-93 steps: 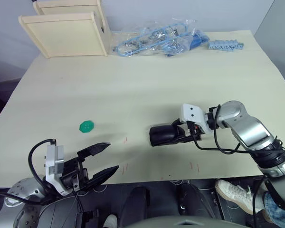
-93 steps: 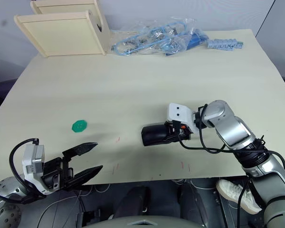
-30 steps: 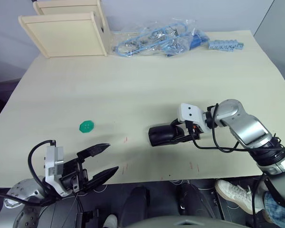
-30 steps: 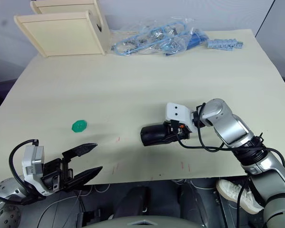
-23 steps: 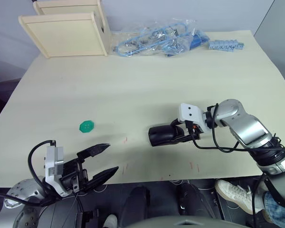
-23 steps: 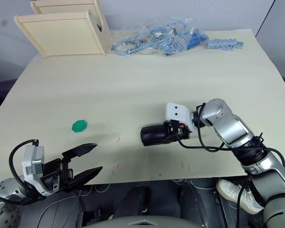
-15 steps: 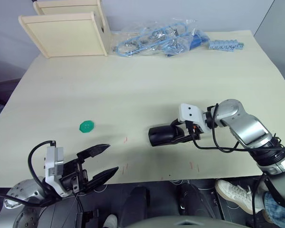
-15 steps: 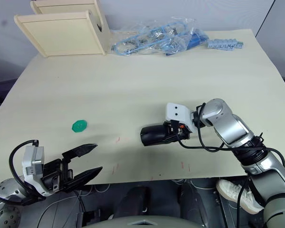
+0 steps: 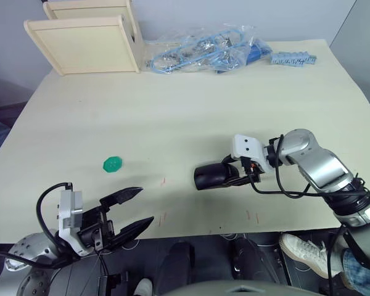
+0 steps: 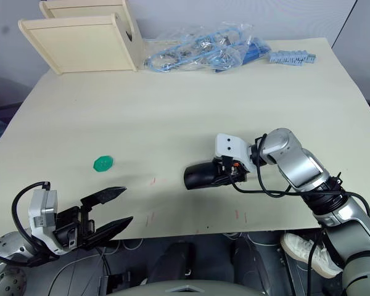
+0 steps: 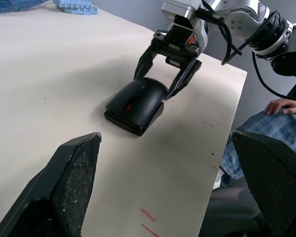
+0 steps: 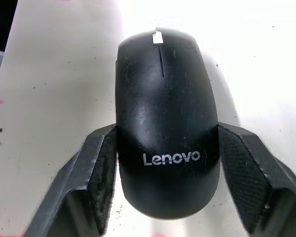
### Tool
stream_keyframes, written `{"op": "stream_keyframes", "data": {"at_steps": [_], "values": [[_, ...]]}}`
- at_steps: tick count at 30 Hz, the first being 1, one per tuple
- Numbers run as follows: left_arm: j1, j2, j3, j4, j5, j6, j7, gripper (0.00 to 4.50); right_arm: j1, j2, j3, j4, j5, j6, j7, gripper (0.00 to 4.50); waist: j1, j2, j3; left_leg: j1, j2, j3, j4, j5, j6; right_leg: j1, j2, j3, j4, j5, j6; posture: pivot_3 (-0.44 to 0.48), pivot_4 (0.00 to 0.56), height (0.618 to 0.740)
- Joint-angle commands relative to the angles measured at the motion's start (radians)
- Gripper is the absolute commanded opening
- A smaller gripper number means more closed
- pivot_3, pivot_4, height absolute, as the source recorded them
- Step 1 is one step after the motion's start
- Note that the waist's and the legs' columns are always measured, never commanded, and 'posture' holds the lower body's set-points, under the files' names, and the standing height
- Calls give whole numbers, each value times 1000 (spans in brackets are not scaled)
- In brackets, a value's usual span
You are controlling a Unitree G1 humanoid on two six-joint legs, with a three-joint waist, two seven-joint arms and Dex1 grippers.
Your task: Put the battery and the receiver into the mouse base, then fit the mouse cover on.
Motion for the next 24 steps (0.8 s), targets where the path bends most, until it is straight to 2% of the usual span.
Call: {"op": "stream_keyframes", "data": {"at_steps": [1, 8, 13, 18, 21, 22, 24], "values": [[6, 1, 17, -40, -14, -13, -2, 4500, -5, -6, -10, -32, 11, -2, 3, 4488, 0, 0, 0, 0, 0, 0, 0, 0, 0, 0, 0, 0, 0, 0, 0, 0, 150, 740], [9, 0, 16, -42, -14, -14, -1, 4500, -3, -8, -20, -42, 14, -9, 1, 4488, 0, 0, 0, 0, 0, 0, 0, 0, 0, 0, 0, 0, 0, 0, 0, 0, 150, 740], [10, 0, 18, -40, -15, -14, -1, 4500, 2, 36, -123, -91, 119, -44, -10, 4488, 0, 0, 0, 0, 0, 0, 0, 0, 0, 0, 0, 0, 0, 0, 0, 0, 150, 740], [10, 2, 21, -36, -17, -13, -3, 4500, -60, 80, -95, -124, 163, 92, -32, 4488, -3, 0, 0, 0, 0, 0, 0, 0, 0, 0, 0, 0, 0, 0, 0, 0, 150, 740], [8, 5, 22, -34, -18, -12, -4, 4500, -87, 105, -59, -114, 160, 124, -49, 3747, -3, 0, 0, 0, 0, -1, 0, 0, 0, 0, 0, 0, 0, 0, 0, 0, 150, 740], [4, 7, 22, -32, -18, -12, -5, 4500, -94, 109, -37, -104, 147, 113, -47, 3173, -2, 0, 0, 0, 0, -1, 0, 0, 0, 0, 0, 0, 0, 0, 0, 0, 150, 740], [-1, 10, 23, -29, -18, -11, -6, 4500, -104, 121, -5, -82, 128, 99, -51, 2485, -1, 0, 0, 0, 0, -1, 0, 0, 0, 0, 0, 0, 0, 0, 0, 0, 150, 740]]}}
